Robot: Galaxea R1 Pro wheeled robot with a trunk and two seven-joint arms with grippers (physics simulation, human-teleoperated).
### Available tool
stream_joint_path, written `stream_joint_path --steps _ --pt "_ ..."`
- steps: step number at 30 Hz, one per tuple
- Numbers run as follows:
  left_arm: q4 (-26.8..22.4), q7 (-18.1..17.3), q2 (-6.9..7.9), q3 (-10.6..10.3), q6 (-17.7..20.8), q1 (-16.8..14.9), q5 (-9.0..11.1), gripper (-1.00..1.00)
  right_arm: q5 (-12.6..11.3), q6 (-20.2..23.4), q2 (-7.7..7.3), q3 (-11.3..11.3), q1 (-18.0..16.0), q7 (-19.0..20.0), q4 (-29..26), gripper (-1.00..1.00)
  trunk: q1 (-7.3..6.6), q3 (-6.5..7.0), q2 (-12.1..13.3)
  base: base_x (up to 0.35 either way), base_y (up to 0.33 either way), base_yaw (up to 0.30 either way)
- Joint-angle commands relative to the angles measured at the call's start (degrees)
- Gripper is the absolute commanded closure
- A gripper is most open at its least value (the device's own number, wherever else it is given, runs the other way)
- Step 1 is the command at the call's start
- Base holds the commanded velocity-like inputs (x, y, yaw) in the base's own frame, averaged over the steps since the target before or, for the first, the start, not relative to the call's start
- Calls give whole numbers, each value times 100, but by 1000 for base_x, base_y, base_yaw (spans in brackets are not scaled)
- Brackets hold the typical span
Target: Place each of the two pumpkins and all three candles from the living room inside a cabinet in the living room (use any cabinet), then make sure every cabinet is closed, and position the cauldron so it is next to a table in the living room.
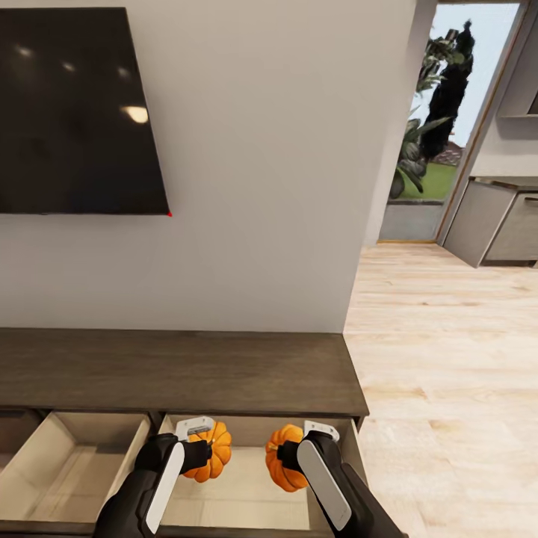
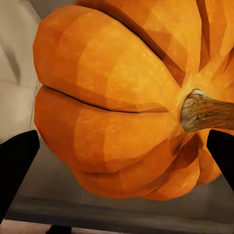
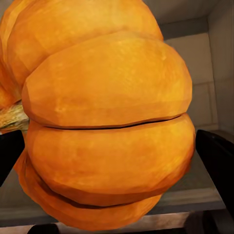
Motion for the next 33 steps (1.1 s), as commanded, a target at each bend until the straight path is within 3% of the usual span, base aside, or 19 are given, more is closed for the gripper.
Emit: stream_joint_path --steps 1,7,27,33 --pt "1 1 -2 1 1 0 -2 100 -3 -10 0 -2 -4 0 15 100 0 0 0 37 -1 0" --pt "-14 0 -6 10 2 0 -2 100 -8 -24 0 -7 -11 -9 59 100 22 -18 -40 10 0 0" --pt "21 0 0 13 -9 0 -2 100 2 -20 0 -7 -19 -2 88 100 461 -377 -842 0 0 0" --pt "43 0 0 12 -183 0 -9 100 12 -322 0 -1 -63 5 317 100 593 -485 -1083 0 0 0"
